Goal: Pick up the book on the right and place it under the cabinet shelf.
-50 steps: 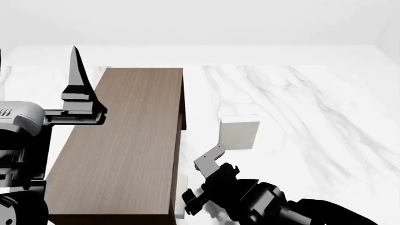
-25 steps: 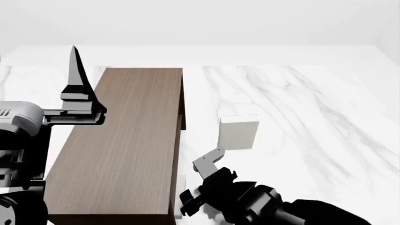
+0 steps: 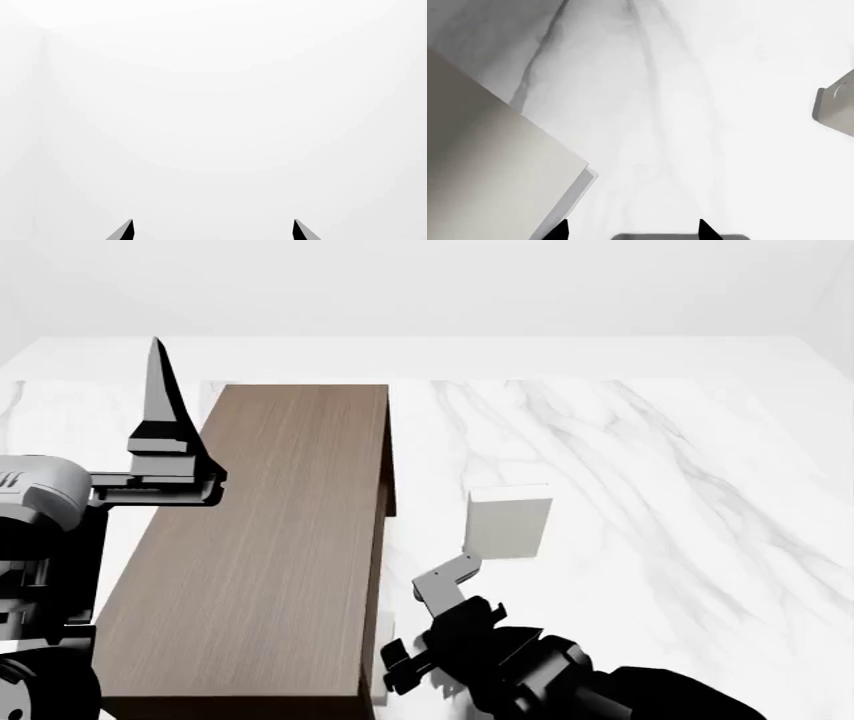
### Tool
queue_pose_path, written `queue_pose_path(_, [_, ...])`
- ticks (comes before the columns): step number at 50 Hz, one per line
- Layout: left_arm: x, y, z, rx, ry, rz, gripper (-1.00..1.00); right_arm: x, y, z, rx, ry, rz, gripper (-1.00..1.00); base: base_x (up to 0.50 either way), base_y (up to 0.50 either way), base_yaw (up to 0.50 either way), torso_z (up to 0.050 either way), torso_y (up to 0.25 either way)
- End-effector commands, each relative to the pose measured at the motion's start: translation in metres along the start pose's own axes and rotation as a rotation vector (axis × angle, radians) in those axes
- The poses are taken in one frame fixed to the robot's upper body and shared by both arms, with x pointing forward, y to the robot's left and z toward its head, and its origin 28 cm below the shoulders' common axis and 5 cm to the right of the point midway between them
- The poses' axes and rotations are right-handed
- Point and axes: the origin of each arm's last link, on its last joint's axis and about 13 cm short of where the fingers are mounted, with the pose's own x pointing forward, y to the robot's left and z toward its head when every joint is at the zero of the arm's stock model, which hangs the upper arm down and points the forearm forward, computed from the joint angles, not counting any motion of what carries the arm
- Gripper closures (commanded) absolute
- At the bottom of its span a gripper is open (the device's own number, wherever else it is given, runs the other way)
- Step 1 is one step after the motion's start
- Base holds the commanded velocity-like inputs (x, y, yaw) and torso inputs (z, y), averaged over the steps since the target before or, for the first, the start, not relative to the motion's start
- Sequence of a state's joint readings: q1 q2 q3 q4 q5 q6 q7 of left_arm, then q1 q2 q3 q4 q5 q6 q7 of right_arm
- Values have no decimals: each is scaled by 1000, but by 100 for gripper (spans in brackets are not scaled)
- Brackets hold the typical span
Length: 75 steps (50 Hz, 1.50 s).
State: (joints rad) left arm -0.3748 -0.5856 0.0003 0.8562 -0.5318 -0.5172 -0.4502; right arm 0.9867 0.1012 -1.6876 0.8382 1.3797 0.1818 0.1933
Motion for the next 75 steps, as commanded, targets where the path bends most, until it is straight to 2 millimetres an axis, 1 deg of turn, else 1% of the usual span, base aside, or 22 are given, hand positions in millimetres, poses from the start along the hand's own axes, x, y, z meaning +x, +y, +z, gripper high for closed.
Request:
queue_pose_path(1, [0,0,0,0,-1,2,-100,4,-10,28,-30,-118,-19,-100,0,0,0,0,0])
queue_pose_path(8, [0,0,0,0,-3,2,-100,-2,-14,36,-21,-145,-33,-100,0,0,0,0,0])
queue_pose_path(16, [0,0,1,0,-3,2,-100,-6,-15,40,-21,-161,-40,-100,-1,-3,-5,0,0])
queue_pose_path(20, [0,0,1,-1,-3,3,-100,-17,-18,45,-22,-181,-50,-100,-9,-6,-12,3,5])
queue_pose_path(25, [0,1,2,-2,-4,3,-100,-29,-16,43,-30,-190,-49,-100,0,0,0,2,2])
queue_pose_path(30, [0,1,2,-3,-5,5,-100,-45,-15,43,-45,-198,-47,-100,0,0,0,0,0])
queue_pose_path(35, [0,1,1,-3,-4,3,-100,-57,-19,44,-47,-201,-66,-100,0,0,0,0,0])
queue_pose_path(45, [0,1,1,-4,-4,4,-100,-81,-32,56,-49,-237,-132,-100,0,0,0,0,0])
queue_pose_path(53, [-1,1,2,-4,-6,5,-100,-101,-38,61,-52,-270,-170,-100,0,0,0,0,0])
queue_pose_path(61, [-1,1,3,-3,-7,5,-100,-131,-36,70,-71,-350,-194,-100,0,0,0,0,0])
queue_pose_path(67, [-1,0,3,-2,-7,2,-100,-164,-33,79,-62,-467,-220,-100,0,0,0,0,0])
queue_pose_path(72, [-2,0,3,4,-6,2,-100,-187,-29,80,-45,-552,-238,-100,0,0,0,0,0])
queue_pose_path(75, [-3,0,3,8,-3,3,-100,-197,-26,79,-35,-589,-243,-100,0,0,0,0,0])
